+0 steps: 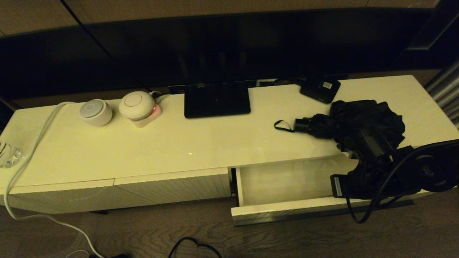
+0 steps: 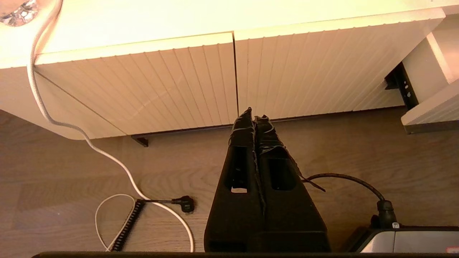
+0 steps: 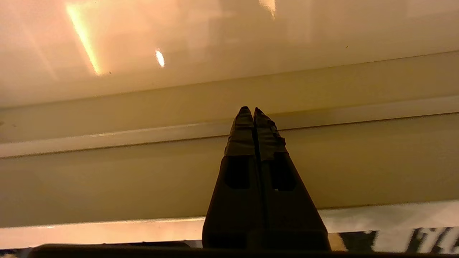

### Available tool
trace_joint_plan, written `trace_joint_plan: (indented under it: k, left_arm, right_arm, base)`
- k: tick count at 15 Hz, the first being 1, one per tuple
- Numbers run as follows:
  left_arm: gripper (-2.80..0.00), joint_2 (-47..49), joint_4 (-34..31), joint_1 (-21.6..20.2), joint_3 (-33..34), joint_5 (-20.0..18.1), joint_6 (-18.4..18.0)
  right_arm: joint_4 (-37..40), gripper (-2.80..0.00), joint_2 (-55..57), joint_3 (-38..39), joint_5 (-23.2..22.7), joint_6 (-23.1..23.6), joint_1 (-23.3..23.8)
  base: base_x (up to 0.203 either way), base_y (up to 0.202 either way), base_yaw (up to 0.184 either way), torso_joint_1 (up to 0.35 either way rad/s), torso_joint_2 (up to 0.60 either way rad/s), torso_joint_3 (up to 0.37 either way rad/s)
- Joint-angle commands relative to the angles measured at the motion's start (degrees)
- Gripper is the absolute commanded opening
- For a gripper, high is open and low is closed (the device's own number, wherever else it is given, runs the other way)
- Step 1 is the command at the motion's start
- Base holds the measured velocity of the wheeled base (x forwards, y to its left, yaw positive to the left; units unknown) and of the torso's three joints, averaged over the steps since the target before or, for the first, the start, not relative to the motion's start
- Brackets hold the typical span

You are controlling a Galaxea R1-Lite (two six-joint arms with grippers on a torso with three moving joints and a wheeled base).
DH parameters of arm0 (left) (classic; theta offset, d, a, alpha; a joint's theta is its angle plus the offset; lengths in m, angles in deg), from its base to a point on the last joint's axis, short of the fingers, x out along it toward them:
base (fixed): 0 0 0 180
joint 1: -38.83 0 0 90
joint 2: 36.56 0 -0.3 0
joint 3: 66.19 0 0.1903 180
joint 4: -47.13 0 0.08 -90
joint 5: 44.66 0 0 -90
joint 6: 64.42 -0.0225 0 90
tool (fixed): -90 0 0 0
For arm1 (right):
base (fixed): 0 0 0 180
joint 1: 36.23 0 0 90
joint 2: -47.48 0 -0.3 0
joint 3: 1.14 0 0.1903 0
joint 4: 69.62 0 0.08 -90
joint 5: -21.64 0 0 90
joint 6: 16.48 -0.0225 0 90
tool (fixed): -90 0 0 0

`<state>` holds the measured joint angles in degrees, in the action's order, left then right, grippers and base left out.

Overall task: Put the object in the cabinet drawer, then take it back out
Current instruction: Open the drawer

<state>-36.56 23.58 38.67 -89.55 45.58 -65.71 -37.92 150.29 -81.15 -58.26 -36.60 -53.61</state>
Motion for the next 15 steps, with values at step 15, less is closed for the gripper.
trace_joint_plan:
  k: [15]
  left_arm:
    - [-2.8, 0.0, 0.01, -0.02, 0.18, 0.02, -0.03]
  right_arm:
    - [13.17, -2.8, 2.31, 2.72, -1.93, 7.26, -1.56]
  base:
    - [0.0, 0.0, 0.0, 0.0, 0.0, 0.0]
